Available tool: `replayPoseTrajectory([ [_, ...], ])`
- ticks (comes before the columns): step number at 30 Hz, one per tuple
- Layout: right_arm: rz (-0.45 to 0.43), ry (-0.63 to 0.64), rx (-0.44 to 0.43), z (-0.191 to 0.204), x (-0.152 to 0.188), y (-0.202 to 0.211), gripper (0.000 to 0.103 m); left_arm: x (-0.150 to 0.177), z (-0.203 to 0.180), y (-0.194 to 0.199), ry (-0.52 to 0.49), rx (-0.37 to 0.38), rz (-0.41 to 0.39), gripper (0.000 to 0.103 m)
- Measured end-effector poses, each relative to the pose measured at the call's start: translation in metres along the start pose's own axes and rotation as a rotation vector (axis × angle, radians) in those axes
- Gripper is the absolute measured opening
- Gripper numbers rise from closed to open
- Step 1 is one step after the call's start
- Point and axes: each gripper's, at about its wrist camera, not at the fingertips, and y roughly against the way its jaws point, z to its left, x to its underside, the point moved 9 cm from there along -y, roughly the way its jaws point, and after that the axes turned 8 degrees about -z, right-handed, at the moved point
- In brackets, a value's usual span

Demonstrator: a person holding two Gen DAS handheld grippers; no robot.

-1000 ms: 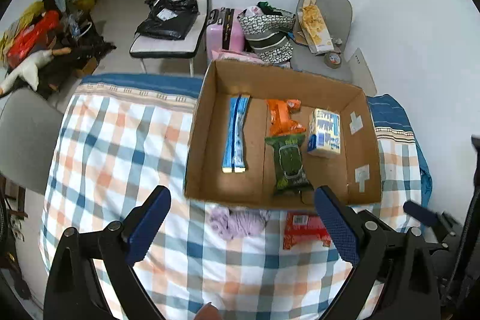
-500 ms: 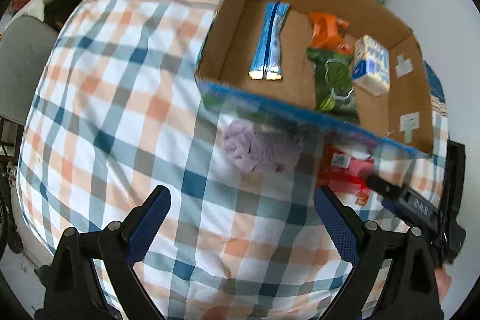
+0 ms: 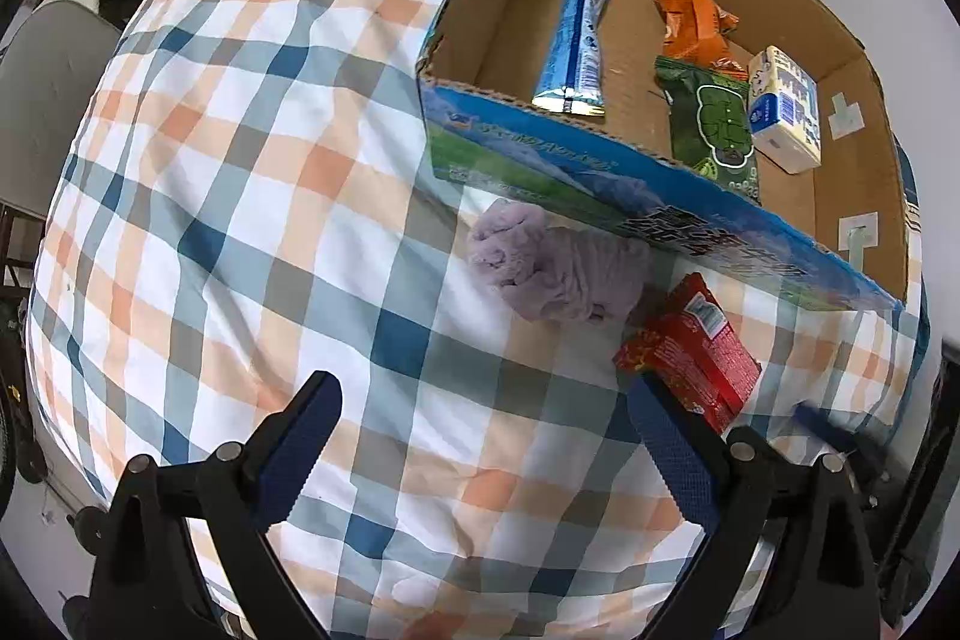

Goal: Organize soft objects
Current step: 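Grasp the lilac sock with the left gripper while the right grasps the red pack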

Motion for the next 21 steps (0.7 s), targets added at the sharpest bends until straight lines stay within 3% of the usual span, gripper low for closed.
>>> replayPoseTrajectory([
  [2,0.009,0.084,0.03,0.007,-0.007,-0.008,0.103,0.002,0.003,-0.004,0.004,-0.012,0.006,0.098],
  [7,0.11,0.275,0.078,0.035,-0.017,-0.056,0.103,0.007,0.012,-0.015,0.022,-0.033,0.033,0.098],
  [10,0.124,0.329,0.133,0.041,-0.018,-0.076,0.102,0.008,0.016,-0.021,0.028,-0.042,0.045,0.098],
  [12,0.101,0.329,0.182,0.039,-0.018,-0.077,0.075,0.009,0.015,-0.026,0.056,-0.025,0.058,0.098],
  [13,0.096,0.314,0.204,0.037,-0.015,-0.075,0.073,0.009,0.015,-0.028,0.08,-0.008,0.066,0.098],
  [15,0.084,0.244,0.171,0.031,-0.008,-0.065,0.067,0.008,0.012,-0.036,0.152,0.046,0.086,0.098],
  [21,0.03,0.073,0.179,0.005,0.009,-0.045,0.066,0.008,0.015,-0.074,0.46,0.198,0.117,0.098],
])
